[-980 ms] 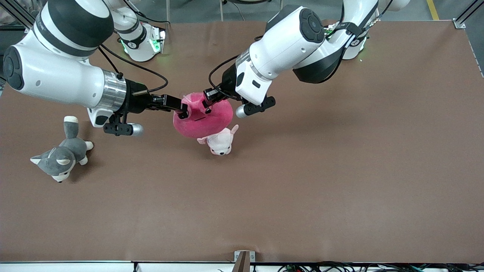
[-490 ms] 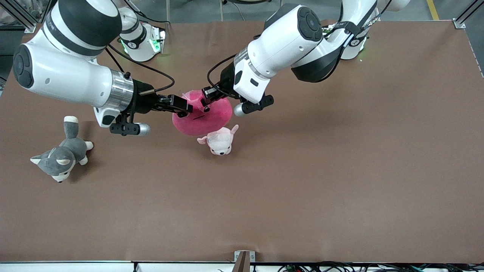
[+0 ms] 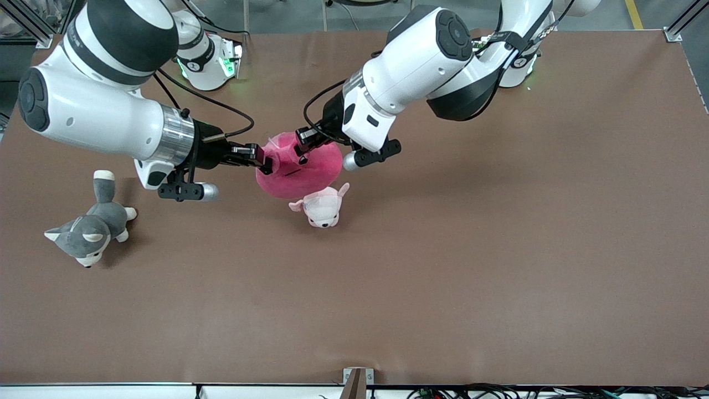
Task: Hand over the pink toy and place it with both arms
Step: 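Open the left gripper while the right gripper pulls the toy away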
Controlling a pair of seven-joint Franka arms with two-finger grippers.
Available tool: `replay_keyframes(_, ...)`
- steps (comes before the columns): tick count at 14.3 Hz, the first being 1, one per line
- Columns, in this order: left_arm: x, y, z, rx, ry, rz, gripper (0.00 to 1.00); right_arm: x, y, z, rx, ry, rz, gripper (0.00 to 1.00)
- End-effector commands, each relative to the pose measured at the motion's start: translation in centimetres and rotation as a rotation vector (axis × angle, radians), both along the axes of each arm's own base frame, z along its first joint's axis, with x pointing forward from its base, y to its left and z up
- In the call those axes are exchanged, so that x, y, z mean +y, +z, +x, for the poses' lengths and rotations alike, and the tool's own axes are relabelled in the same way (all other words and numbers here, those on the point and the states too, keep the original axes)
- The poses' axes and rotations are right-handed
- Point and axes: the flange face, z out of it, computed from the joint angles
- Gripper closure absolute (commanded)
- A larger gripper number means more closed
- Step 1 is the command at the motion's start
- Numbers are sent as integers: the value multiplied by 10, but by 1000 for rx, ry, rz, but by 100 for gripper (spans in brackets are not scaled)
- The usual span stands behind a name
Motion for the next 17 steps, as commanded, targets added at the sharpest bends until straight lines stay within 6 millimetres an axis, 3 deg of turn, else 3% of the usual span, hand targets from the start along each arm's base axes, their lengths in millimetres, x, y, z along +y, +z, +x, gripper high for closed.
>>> replay_keyframes(1,-2,6,3,-3,9,-21,91,-2,-2,0,4,15,-10,96)
replay_keyframes(6,7,8,10,-16,22,-13,53,-4,-1,0,18,21,-12,98)
replay_keyframes(9,9,9,11,-82,12,47,43,-15,-1,3,21,10,-13,98)
replay_keyframes(10,11,11,12,-91,10,58,31,-30,-2,8,27,-5,-15,98)
replay_keyframes(11,15,13,12,-98,11,63,3,-49,-2,14,30,-21,-13,99)
replay_keyframes(13,35,16,25,-93,31,86,0,-103,-6,26,32,-26,-10,99)
replay_keyframes(14,59,20,38,-91,53,116,0,-126,-11,30,33,-28,-10,99)
replay_keyframes(17,104,29,51,-168,4,321,0,-179,-39,45,36,-47,-96,99)
